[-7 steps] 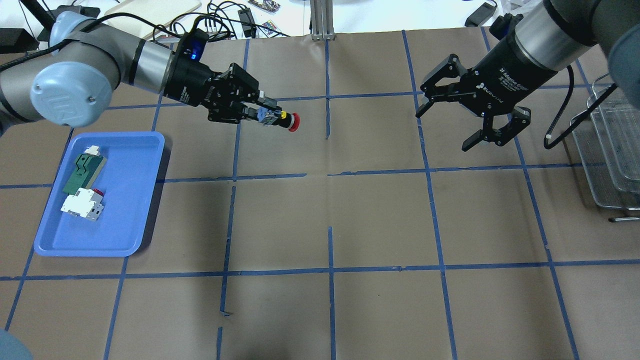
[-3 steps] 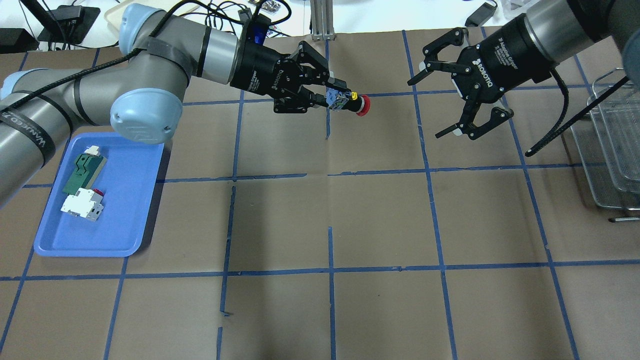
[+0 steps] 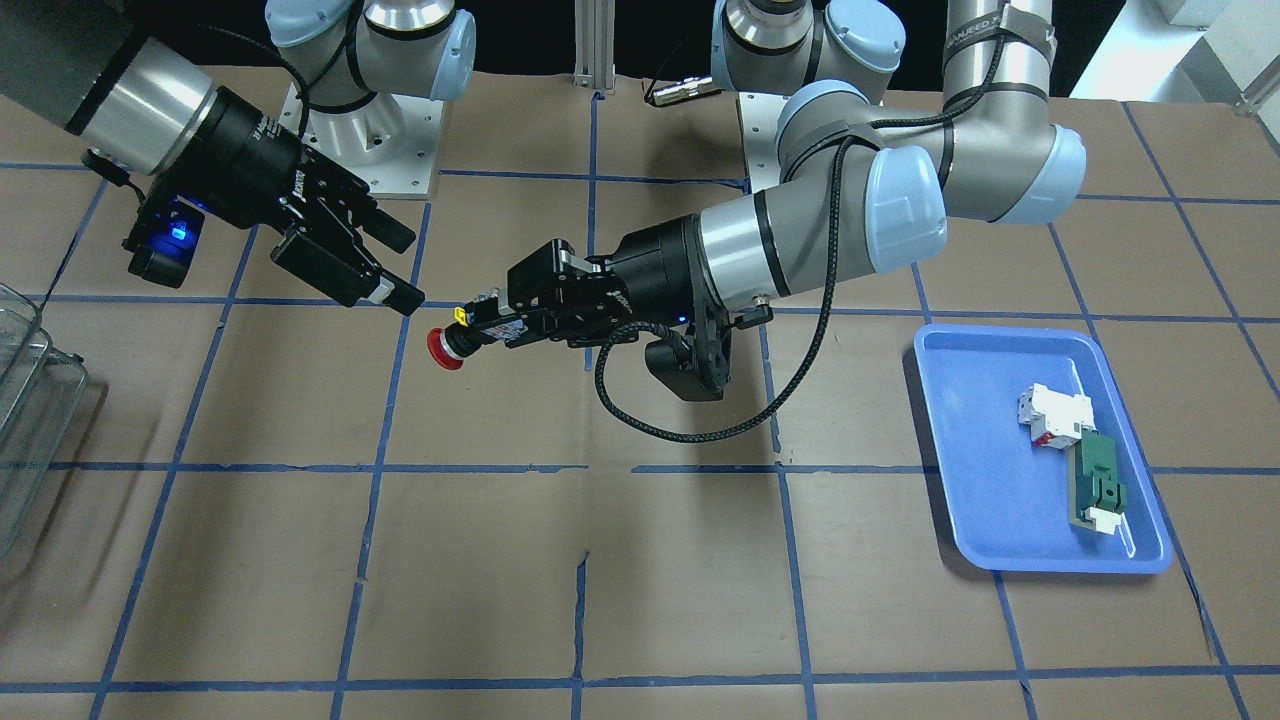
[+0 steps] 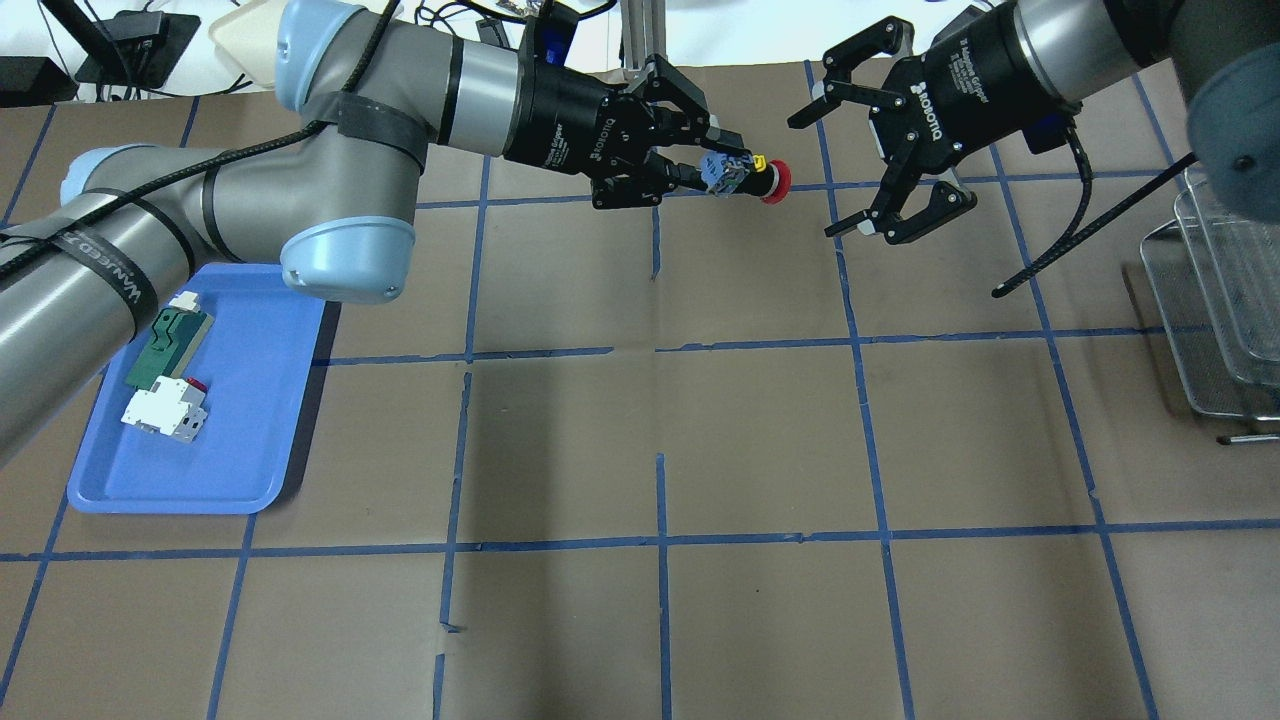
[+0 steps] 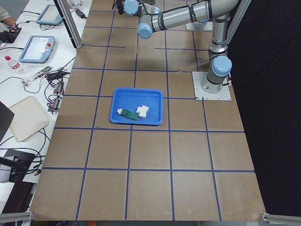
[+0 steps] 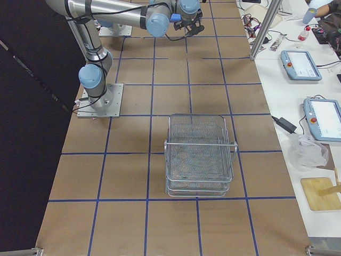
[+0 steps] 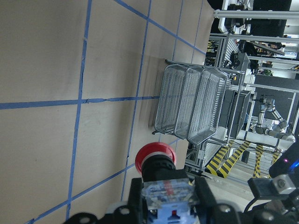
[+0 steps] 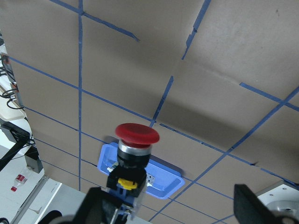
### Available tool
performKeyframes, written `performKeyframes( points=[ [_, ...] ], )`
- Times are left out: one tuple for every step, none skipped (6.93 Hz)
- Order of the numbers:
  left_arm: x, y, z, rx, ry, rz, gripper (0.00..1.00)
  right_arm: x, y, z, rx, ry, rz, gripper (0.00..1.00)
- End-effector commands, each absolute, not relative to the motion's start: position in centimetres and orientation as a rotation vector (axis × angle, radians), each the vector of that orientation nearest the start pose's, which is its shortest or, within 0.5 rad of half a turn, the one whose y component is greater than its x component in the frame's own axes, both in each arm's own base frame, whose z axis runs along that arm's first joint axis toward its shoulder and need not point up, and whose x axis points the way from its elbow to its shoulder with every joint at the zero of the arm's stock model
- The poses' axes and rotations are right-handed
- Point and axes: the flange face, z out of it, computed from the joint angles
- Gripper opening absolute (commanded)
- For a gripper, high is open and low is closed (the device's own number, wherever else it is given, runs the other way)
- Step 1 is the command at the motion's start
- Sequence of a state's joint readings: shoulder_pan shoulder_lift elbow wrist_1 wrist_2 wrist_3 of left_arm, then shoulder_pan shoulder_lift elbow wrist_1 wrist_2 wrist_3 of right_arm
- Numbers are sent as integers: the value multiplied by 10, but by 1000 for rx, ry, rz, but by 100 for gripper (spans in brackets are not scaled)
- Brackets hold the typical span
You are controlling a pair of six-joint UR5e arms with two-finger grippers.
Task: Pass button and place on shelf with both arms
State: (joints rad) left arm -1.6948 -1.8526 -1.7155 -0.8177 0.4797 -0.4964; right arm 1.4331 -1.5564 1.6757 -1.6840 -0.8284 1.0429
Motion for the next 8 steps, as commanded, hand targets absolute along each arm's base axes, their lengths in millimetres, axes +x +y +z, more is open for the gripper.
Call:
performKeyframes(
  points=[
    [-297, -536, 380, 152, -1983, -12, 0, 133, -531, 457, 1389, 2006, 421, 100],
    [-298, -531, 382, 176, -1950, -26, 0, 133, -530, 457, 1390, 2003, 421, 100],
    [-298, -532, 388, 199, -1945, -34, 0, 132, -536, 447, 1412, 1997, 447, 100],
    [-298, -531, 391, 195, -1944, -28, 0, 131, -544, 431, 1458, 1977, 495, 100],
    [-298, -530, 394, 192, -1941, -24, 0, 132, -544, 430, 1486, 1964, 511, 100],
    [-298, -529, 396, 191, -1941, -22, 0, 132, -543, 431, 1489, 1963, 509, 100],
    [-298, -529, 393, 195, -1943, -26, 0, 133, -543, 431, 1494, 1958, 513, 100],
    [-298, -529, 393, 196, -1943, -27, 0, 138, -542, 431, 1499, 1958, 523, 100]
  ],
)
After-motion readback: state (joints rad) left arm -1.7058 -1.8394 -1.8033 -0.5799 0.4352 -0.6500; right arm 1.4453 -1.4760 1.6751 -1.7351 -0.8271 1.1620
